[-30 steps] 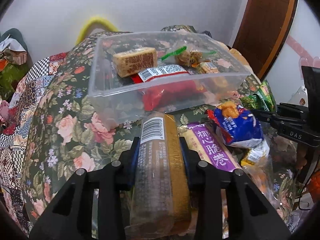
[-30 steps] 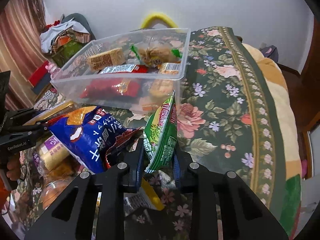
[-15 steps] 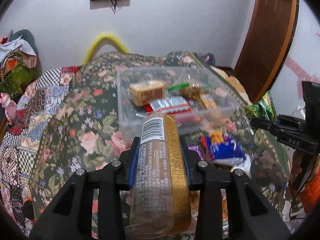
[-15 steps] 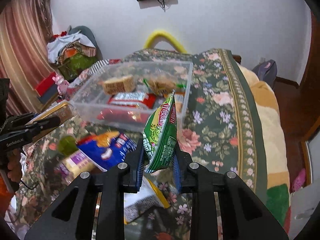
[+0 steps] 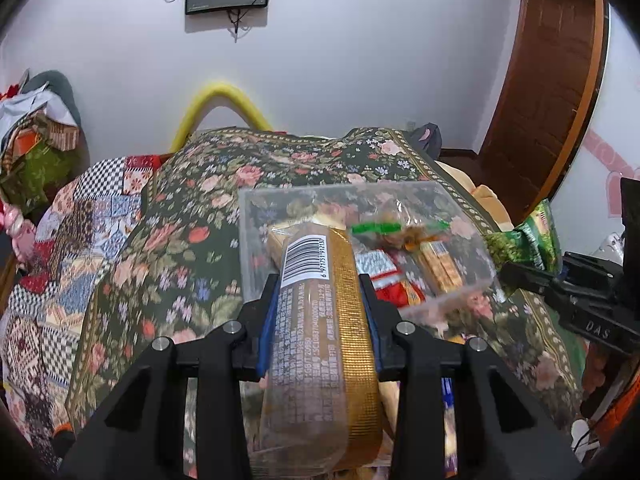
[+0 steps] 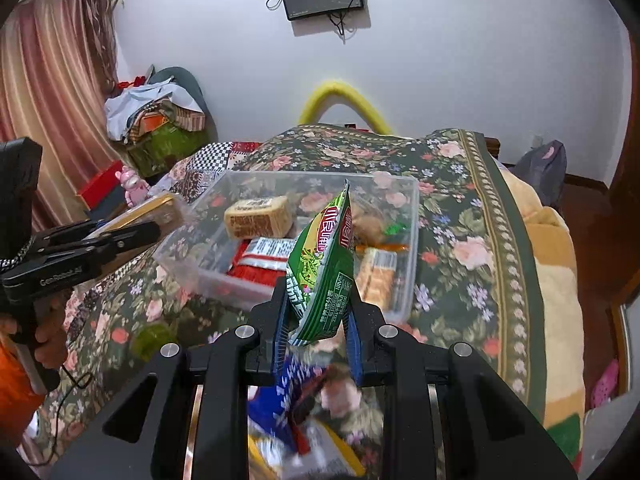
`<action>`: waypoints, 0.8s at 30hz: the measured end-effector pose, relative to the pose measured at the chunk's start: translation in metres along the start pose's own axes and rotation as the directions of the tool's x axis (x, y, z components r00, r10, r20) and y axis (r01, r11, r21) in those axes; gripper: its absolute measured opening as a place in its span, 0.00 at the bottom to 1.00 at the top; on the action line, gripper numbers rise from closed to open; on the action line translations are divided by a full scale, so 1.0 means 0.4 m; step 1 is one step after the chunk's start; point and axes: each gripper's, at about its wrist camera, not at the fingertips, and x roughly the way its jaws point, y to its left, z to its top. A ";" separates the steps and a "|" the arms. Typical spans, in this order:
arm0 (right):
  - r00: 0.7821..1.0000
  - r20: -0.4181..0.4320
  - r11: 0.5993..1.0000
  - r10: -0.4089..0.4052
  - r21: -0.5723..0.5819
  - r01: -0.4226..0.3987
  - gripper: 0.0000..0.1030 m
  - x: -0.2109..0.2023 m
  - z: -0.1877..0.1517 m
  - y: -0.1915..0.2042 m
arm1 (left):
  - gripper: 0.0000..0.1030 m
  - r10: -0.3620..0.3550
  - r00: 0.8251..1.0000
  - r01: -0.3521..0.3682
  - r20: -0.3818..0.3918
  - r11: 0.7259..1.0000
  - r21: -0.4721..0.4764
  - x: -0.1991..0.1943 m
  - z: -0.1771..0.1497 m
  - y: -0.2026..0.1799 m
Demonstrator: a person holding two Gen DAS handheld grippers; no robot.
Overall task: Organize snacks
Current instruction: 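Lower the wrapped bar and green pea bag into the clear box, release both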
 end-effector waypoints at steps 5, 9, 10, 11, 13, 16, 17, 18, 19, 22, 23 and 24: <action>0.999 -0.037 1.000 0.016 0.003 -0.016 0.22 0.056 0.025 0.000 | 0.35 -0.029 0.999 0.029 -0.016 1.000 -0.002 0.065 0.036 -0.018; 0.998 -0.064 1.000 0.017 0.003 -0.017 0.22 0.102 0.040 -0.001 | 0.35 -0.047 0.998 0.047 -0.035 0.999 -0.003 0.126 0.062 -0.041; 0.997 -0.068 1.000 0.021 0.005 -0.020 0.22 0.108 0.043 -0.005 | 0.35 -0.049 0.998 0.049 -0.040 0.999 -0.003 0.139 0.067 -0.048; 0.997 -0.076 1.000 0.024 0.008 -0.024 0.22 0.118 0.046 -0.006 | 0.35 -0.053 0.997 0.053 -0.047 0.999 0.001 0.157 0.075 -0.057; 0.996 -0.090 1.000 0.021 0.015 -0.020 0.22 0.136 0.050 -0.013 | 0.35 -0.055 0.997 0.055 -0.053 0.998 0.007 0.177 0.084 -0.071; 0.994 -0.107 1.000 0.015 0.013 -0.014 0.22 0.153 0.053 -0.020 | 0.35 -0.056 0.996 0.058 -0.072 0.998 0.017 0.216 0.097 -0.091; 0.994 -0.113 1.000 0.011 0.010 -0.010 0.22 0.158 0.054 -0.023 | 0.35 -0.054 0.996 0.056 -0.077 0.998 0.018 0.229 0.099 -0.097; 0.993 -0.117 1.000 0.006 0.009 -0.005 0.22 0.162 0.054 -0.026 | 0.35 -0.049 0.995 0.051 -0.081 0.998 0.022 0.241 0.100 -0.102; 0.992 -0.123 1.000 0.002 0.012 0.000 0.22 0.167 0.053 -0.029 | 0.35 -0.041 0.996 0.043 -0.083 0.999 0.025 0.248 0.099 -0.106; 0.991 -0.135 1.000 -0.006 0.024 0.009 0.23 0.177 0.054 -0.040 | 0.35 -0.016 0.995 0.019 -0.094 0.999 0.032 0.273 0.096 -0.116; 0.990 -0.137 1.000 -0.010 0.024 0.013 0.23 0.179 0.056 -0.043 | 0.35 -0.015 0.995 0.017 -0.103 1.000 0.026 0.282 0.095 -0.116; 0.990 -0.141 1.000 -0.014 0.023 0.018 0.24 0.181 0.057 -0.044 | 0.35 -0.013 0.994 0.015 -0.109 1.000 0.021 0.288 0.093 -0.114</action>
